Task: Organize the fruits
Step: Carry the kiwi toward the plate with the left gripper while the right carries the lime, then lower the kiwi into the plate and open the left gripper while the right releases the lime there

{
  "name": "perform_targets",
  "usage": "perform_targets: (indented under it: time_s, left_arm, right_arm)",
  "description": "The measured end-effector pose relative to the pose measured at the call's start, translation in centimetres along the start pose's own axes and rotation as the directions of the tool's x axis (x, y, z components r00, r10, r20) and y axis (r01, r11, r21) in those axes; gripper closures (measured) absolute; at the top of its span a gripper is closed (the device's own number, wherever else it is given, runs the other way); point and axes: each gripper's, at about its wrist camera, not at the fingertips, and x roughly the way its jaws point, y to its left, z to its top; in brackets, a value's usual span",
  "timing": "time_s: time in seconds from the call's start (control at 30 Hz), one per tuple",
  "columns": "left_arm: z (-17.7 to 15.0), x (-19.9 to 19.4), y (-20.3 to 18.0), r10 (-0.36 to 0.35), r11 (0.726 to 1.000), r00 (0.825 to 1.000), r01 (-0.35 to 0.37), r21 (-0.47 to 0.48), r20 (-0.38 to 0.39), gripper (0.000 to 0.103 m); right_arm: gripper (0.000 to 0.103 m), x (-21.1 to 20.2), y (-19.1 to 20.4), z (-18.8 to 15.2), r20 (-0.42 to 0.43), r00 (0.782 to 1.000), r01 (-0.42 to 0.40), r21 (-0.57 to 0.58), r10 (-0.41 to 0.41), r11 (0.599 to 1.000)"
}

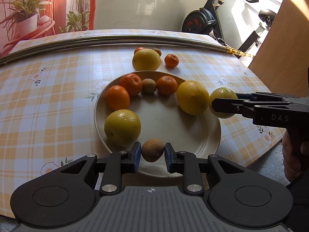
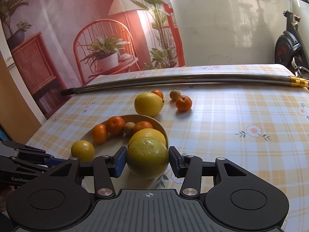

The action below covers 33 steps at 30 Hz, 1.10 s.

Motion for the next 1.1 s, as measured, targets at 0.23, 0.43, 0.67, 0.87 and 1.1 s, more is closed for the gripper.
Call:
perform_targets:
  time_s: [0.23,0.43,0.67,0.87,1.1]
  left_arm:
    - [-0.1,0.4,-0.1,0.069,0.997,0.998,-0.069,0.026,-0.003,0.075]
    - [-0.2,0.4,-0.2,0.086,0.996,0.996,-0.086,0.034,0.007,0.075]
    - [-0.3,0.7,-0.9,0.121,0.991,0.992,-0.122,0.060,0.016,0.075]
    - [-0.5,0.7,-0.8,0.117,0.992,0.993,-0.118,0.046,0.025,0.075]
    - [-0.8,0.4,-0.7,0.116,0.993,0.992,-0.117,0.024,0.041,0.075]
  right_arm:
    - [0.060,0.7,0.5,-0.5,-0.041,0.999,-0.020,-0.019,0.020,1.000]
    - [0.060,1.5,1.0,-1.1,-0.076,0.997,-0.035,-0.040,0.032,0.999]
    - [0.060,2.3,2.1,-1.4,-0.104,0.994,-0.039,-0.097,0.029,0.995]
    - [0.059,2.8,2.6,-1.8,-0.117,0.993,-0.044,-0.121,0.030,0.992]
    - [0.060,2.9,2.5,-1.8,-0.119,0.993,-0.041,-0.123,0.026,0.992]
